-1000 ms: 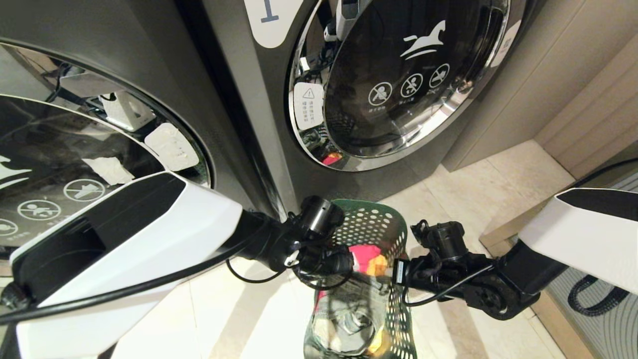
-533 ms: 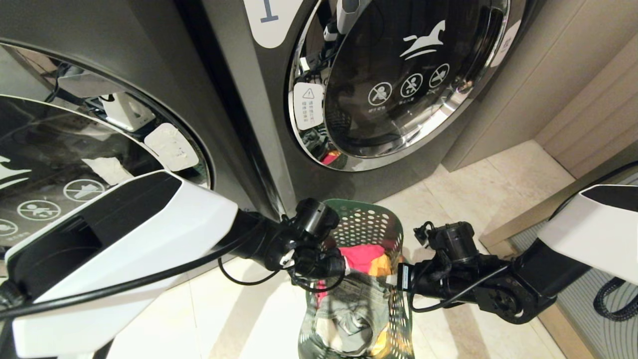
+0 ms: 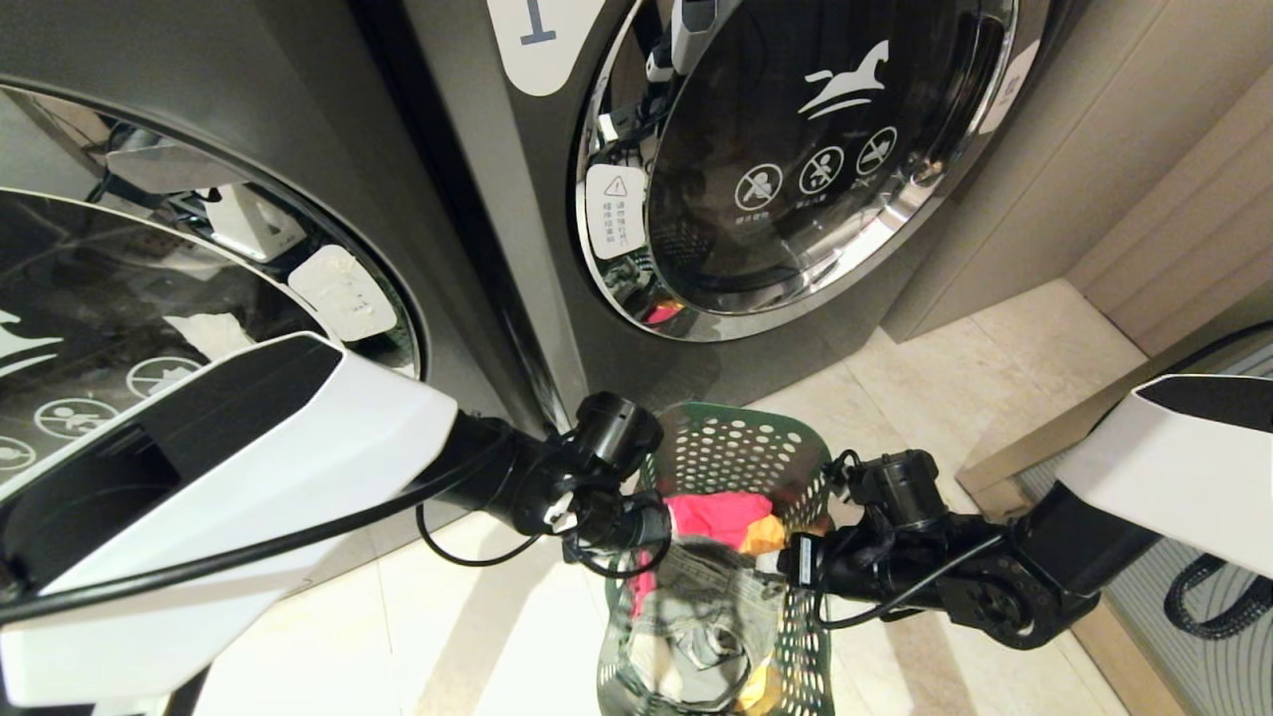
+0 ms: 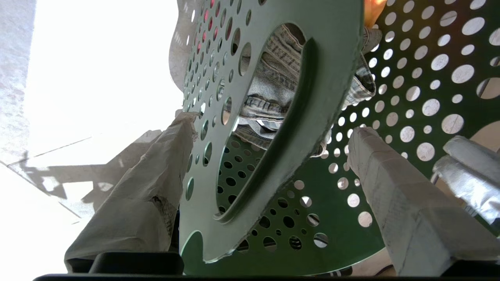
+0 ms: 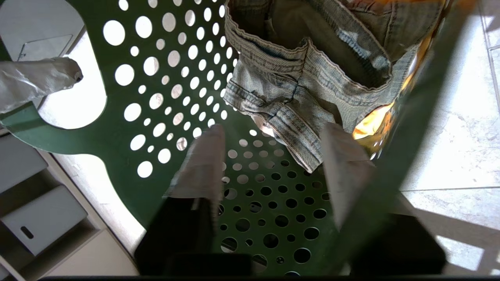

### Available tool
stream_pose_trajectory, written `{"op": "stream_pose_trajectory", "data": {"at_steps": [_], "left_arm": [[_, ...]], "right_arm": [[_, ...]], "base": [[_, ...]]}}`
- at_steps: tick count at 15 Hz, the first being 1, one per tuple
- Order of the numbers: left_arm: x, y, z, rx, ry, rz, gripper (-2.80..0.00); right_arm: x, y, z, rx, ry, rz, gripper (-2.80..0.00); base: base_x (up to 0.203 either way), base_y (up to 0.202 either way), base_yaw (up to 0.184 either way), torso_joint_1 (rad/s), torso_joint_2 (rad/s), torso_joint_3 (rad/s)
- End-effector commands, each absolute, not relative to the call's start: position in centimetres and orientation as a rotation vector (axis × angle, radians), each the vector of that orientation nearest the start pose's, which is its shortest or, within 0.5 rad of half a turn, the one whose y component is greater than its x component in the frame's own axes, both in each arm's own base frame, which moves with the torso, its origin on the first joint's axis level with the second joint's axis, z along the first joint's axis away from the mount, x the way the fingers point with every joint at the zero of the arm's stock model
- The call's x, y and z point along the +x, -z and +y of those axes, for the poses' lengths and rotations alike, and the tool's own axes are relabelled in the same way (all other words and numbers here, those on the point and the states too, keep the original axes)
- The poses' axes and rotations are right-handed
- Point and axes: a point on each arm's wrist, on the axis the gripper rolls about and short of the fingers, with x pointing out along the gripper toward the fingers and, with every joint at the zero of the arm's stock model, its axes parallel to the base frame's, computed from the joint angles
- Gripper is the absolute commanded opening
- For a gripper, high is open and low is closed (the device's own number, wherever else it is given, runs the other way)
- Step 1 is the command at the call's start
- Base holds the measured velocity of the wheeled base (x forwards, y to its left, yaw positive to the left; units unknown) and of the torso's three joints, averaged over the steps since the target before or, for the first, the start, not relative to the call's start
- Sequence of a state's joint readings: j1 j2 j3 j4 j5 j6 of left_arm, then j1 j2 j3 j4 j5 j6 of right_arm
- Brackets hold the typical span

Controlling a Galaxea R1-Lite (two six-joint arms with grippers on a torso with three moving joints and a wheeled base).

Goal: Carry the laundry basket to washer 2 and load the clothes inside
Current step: Pick up the clothes basket and put it beside the washing machine

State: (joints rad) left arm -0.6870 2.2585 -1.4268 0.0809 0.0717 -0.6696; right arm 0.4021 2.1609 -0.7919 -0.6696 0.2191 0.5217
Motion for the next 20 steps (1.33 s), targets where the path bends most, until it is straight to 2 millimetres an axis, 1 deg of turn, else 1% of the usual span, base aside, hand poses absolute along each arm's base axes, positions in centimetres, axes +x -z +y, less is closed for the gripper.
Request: {"op": "stream_pose_trajectory", "data": {"at_steps": [1,3,5,8,10,11,14,16,19,20], "left_arm": [[33.0,-7.5,-26.9,-0.272,0.256,0.993,0.00],[33.0,-7.5,-26.9,-0.271,0.257,0.993,0.00],[32.9,-7.4,-27.1,-0.268,0.260,0.997,0.00],[32.7,-7.3,-27.4,-0.263,0.268,1.000,0.00],[32.7,-7.4,-27.5,-0.264,0.271,0.997,0.00],[32.7,-7.6,-27.4,-0.268,0.271,0.992,0.00],[32.4,-8.4,-27.0,-0.273,0.270,0.980,0.00],[32.3,-9.4,-26.6,-0.284,0.269,0.959,0.00],[32.5,-10.0,-25.9,-0.275,0.223,0.921,0.00],[32.6,-9.8,-25.6,-0.262,0.192,0.906,0.00]], "right_arm": [[32.5,-2.6,14.3,0.420,-0.394,0.843,0.00],[32.3,-3.1,14.2,0.423,-0.394,0.838,0.00],[31.7,-4.4,13.9,0.432,-0.399,0.818,0.00],[30.1,-6.7,13.2,0.433,-0.395,0.829,0.00],[28.7,-7.6,12.6,0.444,-0.382,0.854,0.00],[28.2,-7.6,12.4,0.451,-0.375,0.867,0.00],[27.4,-7.1,12.1,0.450,-0.361,0.896,0.00],[27.6,-5.7,12.2,0.435,-0.340,0.937,0.00],[28.3,-3.6,12.4,0.408,-0.287,0.981,0.00],[28.5,-2.9,12.4,0.397,-0.270,0.993,0.00]], "base": [[0.000,0.000,0.000,0.000,0.00,0.000],[0.000,0.000,0.000,0.000,0.00,0.000],[0.000,0.000,0.000,0.000,0.00,0.000],[0.000,0.000,0.000,0.000,0.00,0.000],[0.000,0.000,0.000,0.000,0.00,0.000],[0.000,0.000,0.000,0.000,0.00,0.000],[0.000,0.000,0.000,0.000,0.00,0.000],[0.000,0.000,0.000,0.000,0.00,0.000],[0.000,0.000,0.000,0.000,0.00,0.000],[0.000,0.000,0.000,0.000,0.00,0.000]]}}
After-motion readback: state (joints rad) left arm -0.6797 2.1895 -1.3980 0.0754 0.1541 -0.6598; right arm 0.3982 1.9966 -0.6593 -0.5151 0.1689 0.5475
